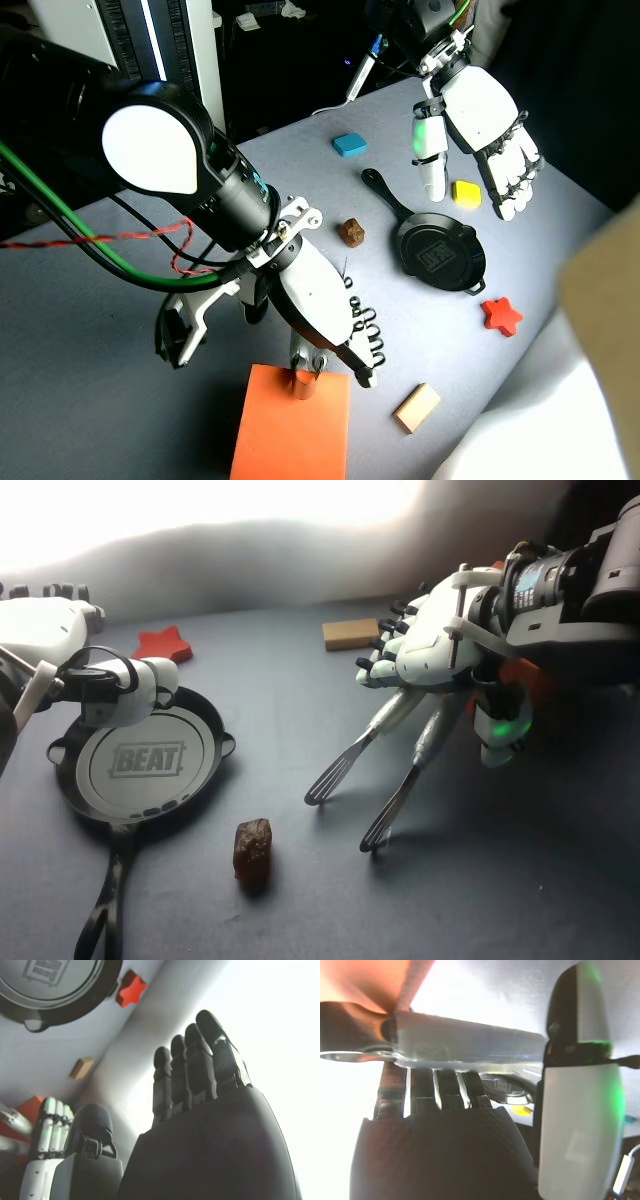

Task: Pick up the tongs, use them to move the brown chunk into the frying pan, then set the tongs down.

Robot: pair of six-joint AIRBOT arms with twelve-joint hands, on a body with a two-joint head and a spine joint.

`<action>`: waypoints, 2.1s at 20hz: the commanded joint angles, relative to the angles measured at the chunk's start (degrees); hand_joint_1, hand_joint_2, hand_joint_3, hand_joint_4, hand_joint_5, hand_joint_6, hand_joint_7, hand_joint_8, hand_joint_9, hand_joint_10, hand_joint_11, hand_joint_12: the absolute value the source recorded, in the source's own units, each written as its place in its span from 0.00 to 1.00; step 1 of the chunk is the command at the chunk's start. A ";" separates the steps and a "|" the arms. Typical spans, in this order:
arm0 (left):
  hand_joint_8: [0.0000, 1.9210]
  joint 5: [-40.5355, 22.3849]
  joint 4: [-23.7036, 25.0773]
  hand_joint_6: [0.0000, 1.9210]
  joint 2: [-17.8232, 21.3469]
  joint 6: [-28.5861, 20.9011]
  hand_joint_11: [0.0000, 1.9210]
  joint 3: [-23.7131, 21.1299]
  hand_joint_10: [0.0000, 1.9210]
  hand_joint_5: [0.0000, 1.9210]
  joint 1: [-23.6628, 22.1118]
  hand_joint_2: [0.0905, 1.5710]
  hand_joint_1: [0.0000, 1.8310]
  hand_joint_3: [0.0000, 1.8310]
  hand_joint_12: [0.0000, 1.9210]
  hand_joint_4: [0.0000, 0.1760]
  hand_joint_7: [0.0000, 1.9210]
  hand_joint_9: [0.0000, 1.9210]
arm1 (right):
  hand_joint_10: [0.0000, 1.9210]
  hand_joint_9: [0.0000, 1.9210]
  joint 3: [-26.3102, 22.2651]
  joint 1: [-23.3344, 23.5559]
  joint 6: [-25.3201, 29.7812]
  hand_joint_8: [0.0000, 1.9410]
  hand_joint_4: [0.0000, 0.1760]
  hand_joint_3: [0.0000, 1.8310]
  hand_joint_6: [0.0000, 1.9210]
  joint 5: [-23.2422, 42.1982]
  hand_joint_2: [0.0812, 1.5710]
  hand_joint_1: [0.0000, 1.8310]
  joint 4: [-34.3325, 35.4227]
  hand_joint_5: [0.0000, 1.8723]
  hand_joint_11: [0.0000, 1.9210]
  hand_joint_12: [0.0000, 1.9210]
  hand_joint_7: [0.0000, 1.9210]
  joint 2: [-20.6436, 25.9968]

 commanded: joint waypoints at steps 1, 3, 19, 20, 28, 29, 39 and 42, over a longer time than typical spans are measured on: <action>0.00 -2.97 4.99 0.00 0.45 0.27 0.00 0.18 0.00 0.13 -0.09 0.81 0.02 0.00 0.37 0.00 0.11 0.11 | 0.00 0.00 0.34 0.02 -0.52 0.00 0.00 0.00 0.00 2.53 0.52 0.56 -1.76 0.00 0.00 0.07 0.01 0.36; 0.00 -3.33 5.23 0.00 0.37 0.23 0.00 0.23 0.00 0.14 0.17 0.81 0.02 0.00 0.38 0.00 0.12 0.12 | 0.00 0.01 0.77 -0.14 -0.53 0.00 0.00 0.00 0.00 2.77 0.52 0.55 -1.76 0.00 0.00 0.09 0.02 0.27; 0.00 -3.66 5.23 0.00 -0.31 -0.52 0.00 0.30 0.00 0.10 0.98 0.80 0.00 0.00 0.37 0.00 0.11 0.11 | 0.00 0.00 1.38 -1.45 -2.50 0.00 0.00 0.00 0.00 4.95 0.51 0.55 -1.76 0.00 0.00 0.07 0.00 -1.07; 0.00 -3.98 5.23 0.00 -0.39 -0.53 0.00 0.30 0.00 0.10 0.99 0.80 0.00 0.00 0.37 0.00 0.11 0.11 | 0.00 0.00 1.41 -1.57 -2.51 0.00 0.00 0.00 0.00 5.04 0.51 0.55 -1.76 0.00 0.00 0.07 0.00 -1.12; 0.00 -4.27 6.30 0.00 -0.69 -1.19 0.00 0.34 0.00 0.11 1.00 0.80 0.00 0.00 0.37 0.00 0.11 0.11 | 0.00 0.01 1.48 -1.74 -2.64 0.00 0.00 0.00 0.00 5.29 0.50 0.55 -1.77 0.00 0.00 0.18 0.01 -1.17; 0.00 -4.23 6.89 0.00 -0.74 -1.16 0.00 0.40 0.00 0.10 1.01 0.81 0.00 0.00 0.35 0.00 0.11 0.10 | 0.01 0.01 1.48 -1.74 -2.65 0.00 0.00 0.00 0.00 5.32 0.51 0.57 -1.77 0.01 0.00 0.18 0.02 -1.17; 0.00 -3.57 7.10 0.01 -0.92 -1.07 0.00 0.51 0.00 0.11 1.21 0.80 0.00 0.00 0.40 0.00 0.12 0.12 | 0.07 0.15 1.48 -1.76 -2.87 0.02 0.00 0.02 0.05 5.98 0.60 0.52 -1.77 0.17 0.00 0.60 0.18 -1.29; 0.00 -3.51 7.07 0.00 -0.95 -1.16 0.00 0.47 0.00 0.11 1.27 0.80 0.00 0.00 0.35 0.00 0.11 0.10 | 0.10 0.20 1.49 -1.55 -3.09 0.03 0.00 0.01 0.08 6.18 0.60 0.56 -1.77 0.24 0.00 0.70 0.25 -1.42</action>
